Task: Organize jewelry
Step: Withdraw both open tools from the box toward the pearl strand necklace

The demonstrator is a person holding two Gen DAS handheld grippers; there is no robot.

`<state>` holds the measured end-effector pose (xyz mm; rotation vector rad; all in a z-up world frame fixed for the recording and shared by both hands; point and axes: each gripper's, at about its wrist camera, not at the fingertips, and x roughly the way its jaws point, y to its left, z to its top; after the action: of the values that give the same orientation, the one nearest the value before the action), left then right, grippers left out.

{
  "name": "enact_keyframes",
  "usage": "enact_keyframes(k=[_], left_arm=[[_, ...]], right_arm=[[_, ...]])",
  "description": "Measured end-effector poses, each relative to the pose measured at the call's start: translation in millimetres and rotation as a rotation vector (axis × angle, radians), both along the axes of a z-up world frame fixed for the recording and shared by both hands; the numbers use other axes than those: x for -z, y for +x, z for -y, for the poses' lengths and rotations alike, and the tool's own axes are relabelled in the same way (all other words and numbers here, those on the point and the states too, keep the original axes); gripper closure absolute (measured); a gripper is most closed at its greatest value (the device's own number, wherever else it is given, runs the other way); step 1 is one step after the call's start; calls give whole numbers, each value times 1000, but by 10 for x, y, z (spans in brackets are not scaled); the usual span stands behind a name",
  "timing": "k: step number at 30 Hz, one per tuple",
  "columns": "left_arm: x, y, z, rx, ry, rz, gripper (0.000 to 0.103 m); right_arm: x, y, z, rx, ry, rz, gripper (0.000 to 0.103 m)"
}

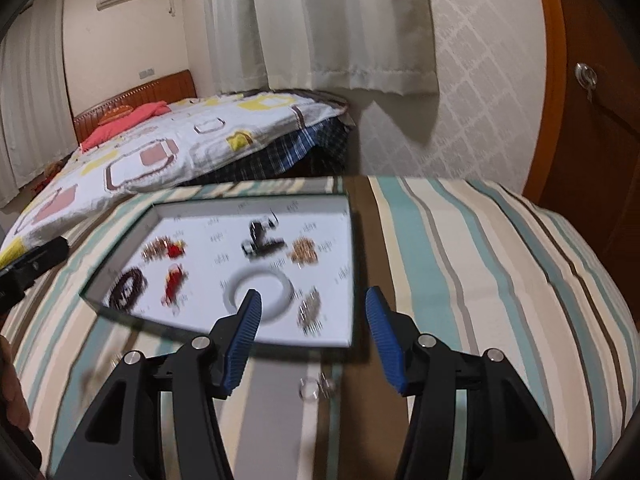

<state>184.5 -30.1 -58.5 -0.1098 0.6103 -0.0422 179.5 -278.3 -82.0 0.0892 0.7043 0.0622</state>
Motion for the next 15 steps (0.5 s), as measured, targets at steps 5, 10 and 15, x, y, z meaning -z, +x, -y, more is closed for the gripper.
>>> enact_keyframes(k=[5,10,15], left_arm=[[178,-185,-34,-11,-5,-31,24],[346,-331,29,-3,-1,-62,24],[521,-376,148,16,23,-108,24]], right_arm=[[176,-158,4,7,-9,-31,49],[305,-299,13,4,-6,-56,49],[386,-385,35,6,1,-72,49]])
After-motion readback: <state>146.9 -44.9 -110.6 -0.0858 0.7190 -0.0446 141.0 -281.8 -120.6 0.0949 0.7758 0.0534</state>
